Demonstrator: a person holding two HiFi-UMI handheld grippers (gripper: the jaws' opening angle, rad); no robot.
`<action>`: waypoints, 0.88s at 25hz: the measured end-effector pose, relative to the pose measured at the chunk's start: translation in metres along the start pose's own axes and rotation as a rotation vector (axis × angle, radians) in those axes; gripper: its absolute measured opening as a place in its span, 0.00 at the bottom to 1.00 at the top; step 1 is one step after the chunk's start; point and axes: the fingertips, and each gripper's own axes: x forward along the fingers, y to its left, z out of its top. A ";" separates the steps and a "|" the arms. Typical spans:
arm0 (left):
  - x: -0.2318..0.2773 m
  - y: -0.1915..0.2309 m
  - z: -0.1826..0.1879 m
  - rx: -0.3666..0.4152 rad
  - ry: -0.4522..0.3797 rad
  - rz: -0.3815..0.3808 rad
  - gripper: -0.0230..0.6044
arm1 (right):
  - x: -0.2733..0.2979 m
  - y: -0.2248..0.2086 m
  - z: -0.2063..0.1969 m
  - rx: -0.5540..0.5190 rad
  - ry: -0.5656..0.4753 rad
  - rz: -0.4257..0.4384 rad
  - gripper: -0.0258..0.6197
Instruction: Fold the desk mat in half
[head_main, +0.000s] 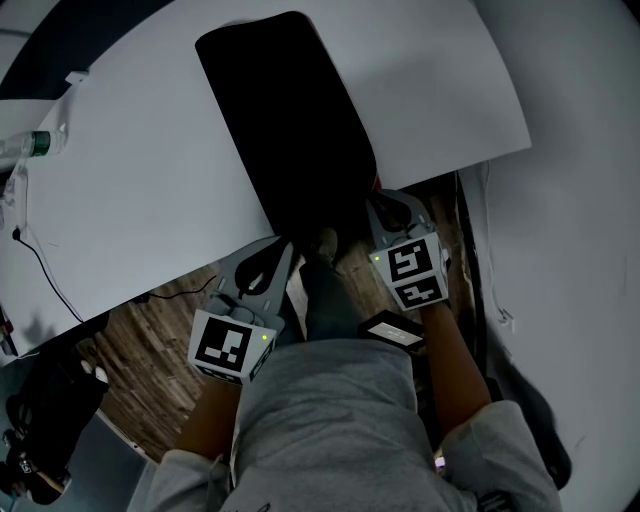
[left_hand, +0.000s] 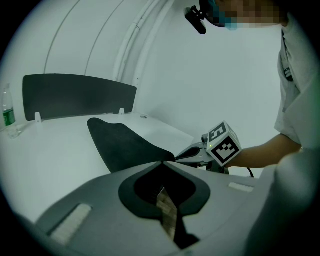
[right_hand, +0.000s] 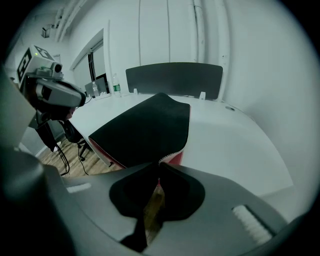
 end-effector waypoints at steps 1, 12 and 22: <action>0.000 0.000 -0.001 -0.002 0.002 0.001 0.07 | 0.001 0.000 -0.002 0.007 0.005 0.003 0.08; 0.006 -0.009 -0.014 -0.012 0.012 -0.006 0.07 | 0.002 -0.013 -0.027 0.022 0.066 -0.067 0.15; -0.011 0.001 -0.022 0.002 0.037 -0.025 0.07 | 0.000 -0.008 -0.031 0.075 0.079 -0.154 0.18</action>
